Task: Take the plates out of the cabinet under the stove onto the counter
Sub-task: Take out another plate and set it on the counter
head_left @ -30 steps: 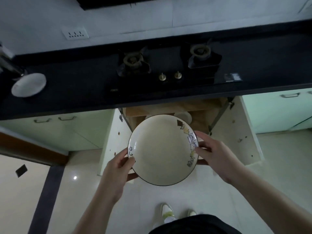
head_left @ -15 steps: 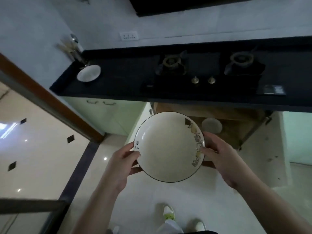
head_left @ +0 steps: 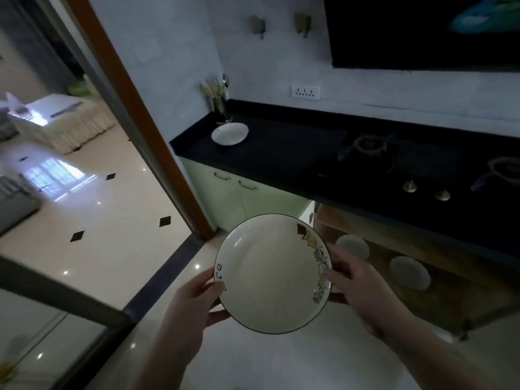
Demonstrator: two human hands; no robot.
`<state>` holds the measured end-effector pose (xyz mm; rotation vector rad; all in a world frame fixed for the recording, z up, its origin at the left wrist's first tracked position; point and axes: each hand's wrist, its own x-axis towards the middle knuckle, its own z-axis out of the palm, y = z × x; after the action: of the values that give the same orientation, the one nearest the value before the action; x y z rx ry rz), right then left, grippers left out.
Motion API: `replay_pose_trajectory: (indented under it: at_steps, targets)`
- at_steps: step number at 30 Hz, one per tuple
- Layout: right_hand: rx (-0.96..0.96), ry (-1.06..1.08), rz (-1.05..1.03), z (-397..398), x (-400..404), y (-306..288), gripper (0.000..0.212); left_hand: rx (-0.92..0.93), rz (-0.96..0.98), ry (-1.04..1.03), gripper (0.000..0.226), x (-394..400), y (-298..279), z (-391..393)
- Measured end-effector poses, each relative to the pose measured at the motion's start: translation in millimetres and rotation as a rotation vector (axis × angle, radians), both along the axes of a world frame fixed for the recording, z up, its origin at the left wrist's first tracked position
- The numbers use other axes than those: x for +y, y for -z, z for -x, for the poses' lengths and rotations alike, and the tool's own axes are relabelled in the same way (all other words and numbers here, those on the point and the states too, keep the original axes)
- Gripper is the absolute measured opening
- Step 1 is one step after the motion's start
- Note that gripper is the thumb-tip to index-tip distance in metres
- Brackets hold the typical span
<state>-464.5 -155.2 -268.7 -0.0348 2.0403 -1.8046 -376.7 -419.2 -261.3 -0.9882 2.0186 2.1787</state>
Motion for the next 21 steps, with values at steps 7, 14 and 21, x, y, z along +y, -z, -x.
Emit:
replay_pose_trajectory:
  at_steps: [7,14,21]
  targets:
    - [0.062,-0.098,0.031,38.6,-119.1,-18.9,0.052,0.093,0.021,-0.072,0.03,-112.1,-13.5,12.6]
    - [0.102,-0.087,-0.015,77.2,-201.3,-28.2,0.038,0.152,-0.048,-0.084,0.025,-192.0,-21.1,46.0]
    - [0.143,0.001,-0.016,130.1,-226.9,-45.4,0.03,0.234,-0.131,0.057,0.034,-229.0,-29.7,124.1]
